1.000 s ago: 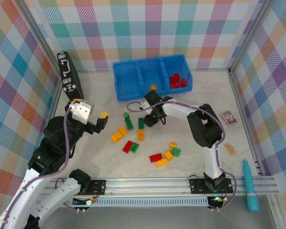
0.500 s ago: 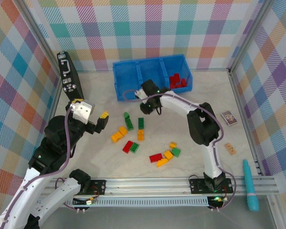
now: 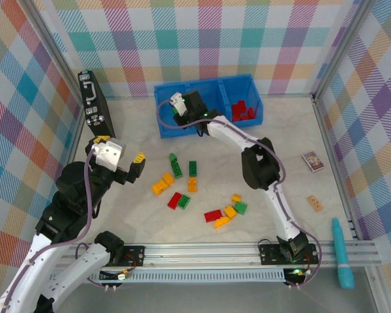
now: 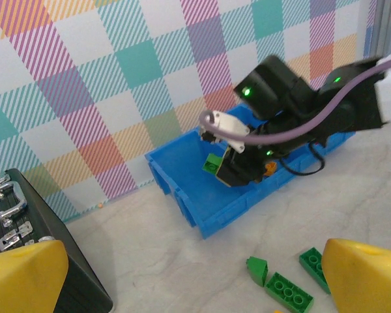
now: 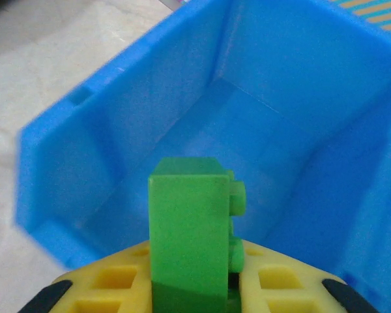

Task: Sort the legos into containers by color
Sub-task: Place the lego in the container.

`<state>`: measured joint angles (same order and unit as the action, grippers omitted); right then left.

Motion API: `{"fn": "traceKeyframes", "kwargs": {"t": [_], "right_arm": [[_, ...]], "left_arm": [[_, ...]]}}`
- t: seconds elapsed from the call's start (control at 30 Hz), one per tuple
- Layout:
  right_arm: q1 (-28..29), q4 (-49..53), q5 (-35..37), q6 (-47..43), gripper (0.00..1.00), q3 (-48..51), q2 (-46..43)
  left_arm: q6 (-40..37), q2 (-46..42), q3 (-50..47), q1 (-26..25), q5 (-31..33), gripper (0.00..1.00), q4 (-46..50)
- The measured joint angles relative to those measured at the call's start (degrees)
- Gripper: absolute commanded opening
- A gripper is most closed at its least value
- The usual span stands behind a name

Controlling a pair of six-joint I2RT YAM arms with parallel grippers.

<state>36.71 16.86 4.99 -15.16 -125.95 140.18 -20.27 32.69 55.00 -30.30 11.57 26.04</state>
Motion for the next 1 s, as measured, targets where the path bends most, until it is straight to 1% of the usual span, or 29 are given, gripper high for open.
{"fn": "traceKeyframes", "kwargs": {"t": [0.1, 0.2, 0.3, 0.47, 0.57, 0.7, 0.9, 1.0], "right_arm": [[0.04, 0.35, 0.46, -0.81, 0.36, -7.54, 6.97], [0.13, 1.27, 0.79, -0.85, 0.42, -12.52, 11.10], [0.11, 1.75, 0.68, -0.83, 0.50, -13.07, 11.41], [0.11, 1.60, 0.28, -0.74, 0.56, -13.22, 11.30], [0.11, 1.60, -0.66, -0.37, 0.60, -11.23, 9.73], [0.00, 1.57, -2.67, 0.11, 0.63, -7.15, 5.07], [0.00, 1.03, -5.09, 1.40, 0.67, -6.12, -1.51], [0.00, 0.70, -5.77, 2.08, 0.70, -3.52, -5.42]], "left_arm": [[-0.17, -0.61, 0.00, 0.00, 0.04, 1.00, 0.42], [-0.22, -1.33, 0.00, 0.00, 0.07, 1.00, 0.68], [-0.37, -1.42, 0.00, 0.00, 0.07, 1.00, 0.70], [-0.37, -0.81, 0.09, 0.00, 0.07, 1.00, 1.18], [0.24, 1.57, 1.73, 0.00, 0.11, 1.00, 3.78], [3.23, 6.67, 4.90, 0.00, 0.39, 1.00, 9.03], [9.55, 12.07, 5.44, 0.00, -3.08, 1.00, 17.59], [14.21, 13.73, 4.04, 0.00, -3.93, 1.00, 19.23]]}}
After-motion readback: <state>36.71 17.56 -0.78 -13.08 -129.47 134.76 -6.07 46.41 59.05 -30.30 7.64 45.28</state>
